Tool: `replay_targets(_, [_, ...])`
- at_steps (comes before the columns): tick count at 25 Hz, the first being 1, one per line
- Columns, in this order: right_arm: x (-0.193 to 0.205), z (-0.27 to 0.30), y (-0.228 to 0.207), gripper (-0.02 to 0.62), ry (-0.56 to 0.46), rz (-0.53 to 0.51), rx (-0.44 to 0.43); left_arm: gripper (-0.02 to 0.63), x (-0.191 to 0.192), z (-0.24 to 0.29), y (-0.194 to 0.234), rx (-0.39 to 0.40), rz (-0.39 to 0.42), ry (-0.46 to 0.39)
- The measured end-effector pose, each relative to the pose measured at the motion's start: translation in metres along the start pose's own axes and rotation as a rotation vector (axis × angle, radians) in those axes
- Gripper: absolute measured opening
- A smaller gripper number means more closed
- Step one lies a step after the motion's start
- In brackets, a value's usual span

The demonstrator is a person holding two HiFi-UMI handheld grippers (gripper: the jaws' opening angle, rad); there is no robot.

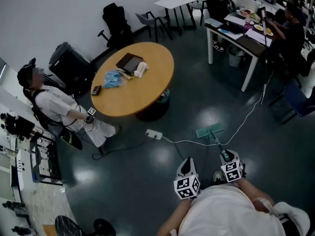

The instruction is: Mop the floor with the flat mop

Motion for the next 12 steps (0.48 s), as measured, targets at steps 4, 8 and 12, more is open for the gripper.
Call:
replay_targets(4, [0.0021, 0.0015, 0.0044, 0.117, 0.01, 0.003, 0.002, 0.009, 0.0021, 0.0036, 0.0025, 0.013, 0.006, 0.007])
replay_targets(8, [0.0004, 0.0007, 0.0049, 0.117, 0.009, 0.01, 0.001, 0.009, 0.0021, 0.0044, 0.0023, 0.014, 0.005, 0.011])
replay_targets(12, [0.0027, -0.0005, 0.0026, 0.117, 0.007, 0.006, 0.01, 0.009, 0.0039, 0.0065, -0.0014, 0.027, 0.01, 0.013])
Point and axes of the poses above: the fingertips, and each gripper's own axes: z forward along the fingers, y to its left, x out of its underside, the point moved 5 cm from there along -z, backward along the fingers, and after that the axes turned 14 degrees about -y, right-handed, at the moved point
